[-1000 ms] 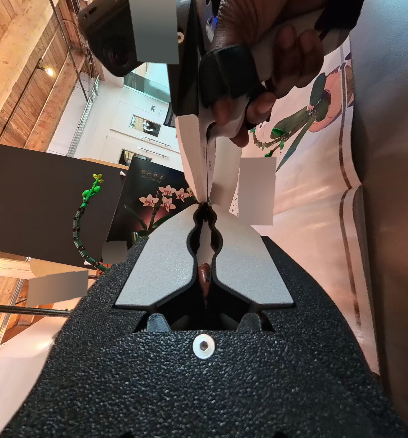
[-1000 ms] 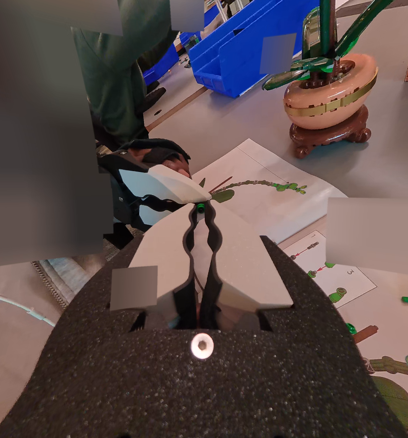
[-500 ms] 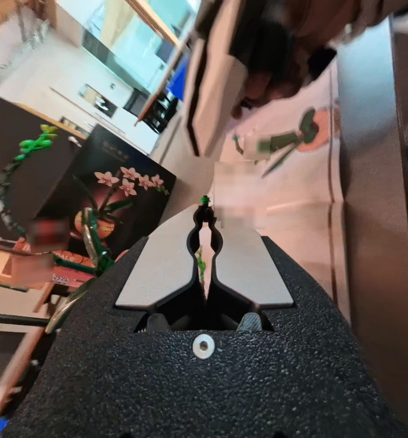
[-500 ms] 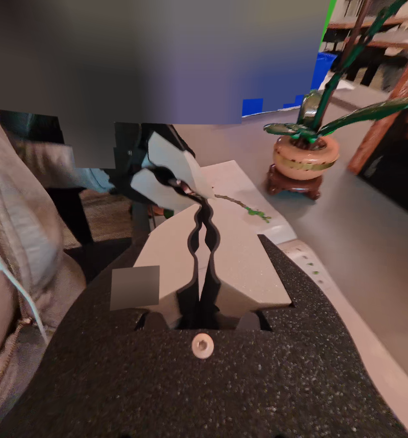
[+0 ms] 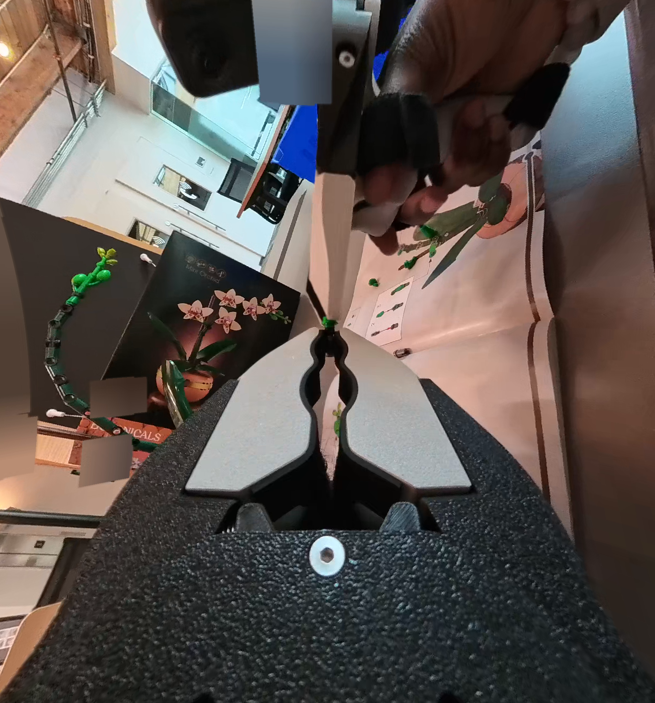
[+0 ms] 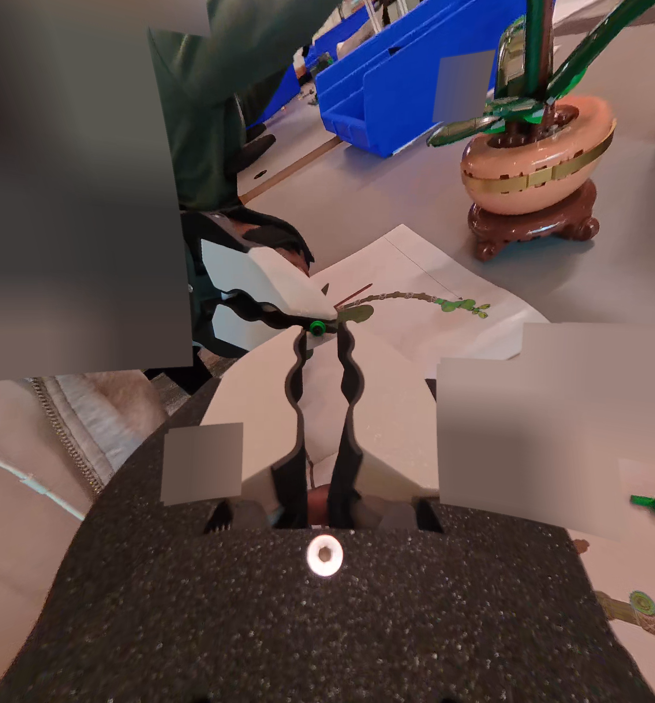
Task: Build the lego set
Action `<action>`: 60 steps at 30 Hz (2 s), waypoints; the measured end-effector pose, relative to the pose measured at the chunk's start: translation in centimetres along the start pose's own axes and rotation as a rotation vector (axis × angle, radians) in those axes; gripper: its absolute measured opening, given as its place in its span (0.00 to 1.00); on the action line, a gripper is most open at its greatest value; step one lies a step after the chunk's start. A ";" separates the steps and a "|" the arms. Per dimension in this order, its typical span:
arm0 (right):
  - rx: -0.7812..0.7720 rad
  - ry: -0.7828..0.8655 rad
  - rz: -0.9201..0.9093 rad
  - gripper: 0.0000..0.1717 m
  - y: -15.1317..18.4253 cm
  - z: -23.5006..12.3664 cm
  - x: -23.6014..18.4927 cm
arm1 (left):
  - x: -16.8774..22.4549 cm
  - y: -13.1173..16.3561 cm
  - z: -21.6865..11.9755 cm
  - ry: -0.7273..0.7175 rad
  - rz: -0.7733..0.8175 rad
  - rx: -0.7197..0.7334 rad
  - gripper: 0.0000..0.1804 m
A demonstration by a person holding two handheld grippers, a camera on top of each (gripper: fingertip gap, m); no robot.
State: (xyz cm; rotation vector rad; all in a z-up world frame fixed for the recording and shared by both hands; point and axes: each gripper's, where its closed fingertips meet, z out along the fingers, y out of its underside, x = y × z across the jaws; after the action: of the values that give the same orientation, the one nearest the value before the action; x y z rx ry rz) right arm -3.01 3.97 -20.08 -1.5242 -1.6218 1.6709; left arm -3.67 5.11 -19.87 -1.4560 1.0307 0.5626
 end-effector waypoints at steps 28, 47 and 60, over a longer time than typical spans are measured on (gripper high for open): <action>-0.223 -0.026 -0.953 0.03 2.6 0.2 -2.2 | 4.7 -2.5 -2.3 0.719 -0.795 0.202 0.02; 0.147 -0.012 0.187 0.00 -0.7 -0.4 -0.2 | 0.5 0.0 -0.3 0.184 -0.467 0.081 0.02; -0.012 0.058 0.146 0.07 0.6 0.9 0.7 | 1.4 0.9 0.2 0.150 -0.253 -0.029 0.02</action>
State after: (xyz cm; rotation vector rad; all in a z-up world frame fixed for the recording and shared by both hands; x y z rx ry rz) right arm -3.78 3.87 -21.15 -1.7174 -1.5272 1.6765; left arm -3.67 5.06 -21.50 -1.6439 0.9380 0.2908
